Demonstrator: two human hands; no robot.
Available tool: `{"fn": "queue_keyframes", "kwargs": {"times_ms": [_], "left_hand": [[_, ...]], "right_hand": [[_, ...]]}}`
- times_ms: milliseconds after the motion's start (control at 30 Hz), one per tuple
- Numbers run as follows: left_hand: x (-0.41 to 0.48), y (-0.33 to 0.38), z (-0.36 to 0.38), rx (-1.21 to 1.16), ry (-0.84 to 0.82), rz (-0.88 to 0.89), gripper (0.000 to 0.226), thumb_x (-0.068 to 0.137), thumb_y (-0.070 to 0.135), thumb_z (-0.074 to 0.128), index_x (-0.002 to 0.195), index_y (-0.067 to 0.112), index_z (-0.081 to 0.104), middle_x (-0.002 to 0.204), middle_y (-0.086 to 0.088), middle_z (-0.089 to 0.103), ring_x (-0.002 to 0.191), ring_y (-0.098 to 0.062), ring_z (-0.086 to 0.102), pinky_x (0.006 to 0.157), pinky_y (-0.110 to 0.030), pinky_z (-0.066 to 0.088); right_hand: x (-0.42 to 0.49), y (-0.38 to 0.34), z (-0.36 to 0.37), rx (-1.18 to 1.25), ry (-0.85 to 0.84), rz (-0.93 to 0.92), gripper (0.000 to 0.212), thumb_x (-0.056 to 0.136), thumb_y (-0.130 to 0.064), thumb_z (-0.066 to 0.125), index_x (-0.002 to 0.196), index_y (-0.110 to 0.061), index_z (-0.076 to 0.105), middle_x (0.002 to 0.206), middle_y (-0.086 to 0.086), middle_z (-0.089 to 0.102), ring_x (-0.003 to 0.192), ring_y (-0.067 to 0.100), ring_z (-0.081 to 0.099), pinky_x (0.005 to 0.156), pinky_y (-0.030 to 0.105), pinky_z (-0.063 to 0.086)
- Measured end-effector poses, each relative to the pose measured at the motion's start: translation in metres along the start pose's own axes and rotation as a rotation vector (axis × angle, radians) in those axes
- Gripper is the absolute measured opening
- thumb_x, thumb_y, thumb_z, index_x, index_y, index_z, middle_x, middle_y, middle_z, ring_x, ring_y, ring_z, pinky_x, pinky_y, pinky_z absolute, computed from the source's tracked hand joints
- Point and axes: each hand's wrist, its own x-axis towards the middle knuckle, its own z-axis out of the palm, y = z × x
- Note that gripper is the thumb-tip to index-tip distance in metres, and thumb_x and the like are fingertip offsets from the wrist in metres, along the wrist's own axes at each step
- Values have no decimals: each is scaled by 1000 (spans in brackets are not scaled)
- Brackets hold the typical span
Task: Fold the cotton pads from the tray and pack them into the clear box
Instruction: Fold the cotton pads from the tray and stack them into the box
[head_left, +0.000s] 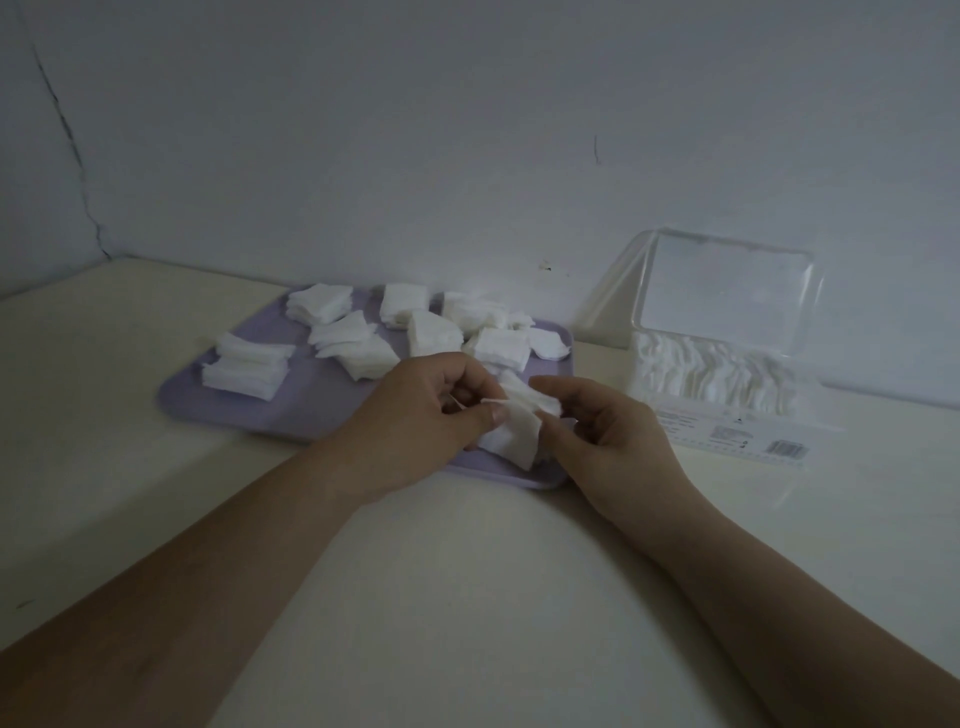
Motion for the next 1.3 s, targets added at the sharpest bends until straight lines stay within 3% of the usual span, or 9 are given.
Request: {"fn": "queue_keyframes", "kwargs": {"times_ms": [167, 267, 400, 500, 633, 733, 900, 1100, 1300], "left_hand": [[0, -1, 5, 32, 58, -3, 14, 87, 16, 80, 82, 23, 70, 75, -1, 70, 67, -17, 63, 71, -46, 60], [1, -1, 5, 76, 94, 2, 22, 82, 19, 85, 91, 24, 66, 75, 4, 68, 64, -11, 59, 64, -33, 54], [3, -1, -5, 30, -84, -63, 50, 76, 20, 91, 117, 29, 64, 73, 10, 62, 62, -6, 54, 64, -25, 45], [3, -4, -7, 12, -168, -22, 25, 78, 20, 89, 98, 23, 75, 75, 4, 64, 69, -13, 54, 68, -35, 44], [4, -6, -6, 24, -133, -41, 19, 79, 25, 86, 89, 20, 71, 72, -3, 62, 68, -17, 51, 66, -36, 41], [3, -4, -3, 61, -105, -45, 19, 81, 31, 84, 93, 25, 71, 74, -7, 52, 69, -18, 46, 67, -34, 40], [-3, 7, 2, 141, -21, 48, 5, 92, 29, 75, 95, 33, 73, 71, -4, 57, 66, -10, 48, 66, -28, 41], [9, 26, 11, -43, 74, 114, 11, 91, 13, 76, 101, 18, 75, 97, -3, 74, 83, -2, 65, 76, -13, 49], [47, 71, 66, -171, -23, 77, 17, 96, 6, 66, 102, 20, 75, 85, -2, 79, 74, -12, 70, 64, -30, 60]], "right_hand": [[0, -2, -1, 181, -28, 96, 26, 93, -20, 74, 117, -27, 74, 108, 0, 80, 101, 28, 74, 99, 45, 58], [-3, -3, 0, -8, -20, 63, 48, 76, -43, 90, 118, -28, 73, 90, -17, 76, 75, -1, 67, 76, 17, 53], [-2, -3, 1, -129, 23, -58, 33, 86, -2, 77, 110, -24, 73, 56, -31, 57, 48, -1, 47, 54, 7, 35], [-4, -5, 2, -175, 40, -93, 46, 89, 2, 69, 115, -36, 70, 54, -24, 54, 47, 2, 43, 53, 8, 33], [-7, 0, 8, -395, 67, -228, 52, 94, -4, 62, 134, -38, 66, 102, -25, 66, 81, -8, 60, 74, 10, 46], [-9, 4, 12, -585, 47, -298, 52, 94, -21, 53, 144, -35, 58, 130, -16, 65, 112, 11, 65, 88, 36, 57], [-8, -8, 9, -457, 12, -106, 59, 100, -29, 61, 155, -36, 42, 140, -5, 63, 115, 13, 62, 99, 31, 50], [9, -41, -13, -98, 96, 12, 28, 82, -38, 83, 102, -22, 75, 94, -12, 78, 83, 10, 74, 78, 37, 60], [23, -69, -101, -174, 95, 54, 22, 81, -34, 83, 84, -15, 73, 71, 0, 68, 56, 4, 54, 54, 22, 44]]}}
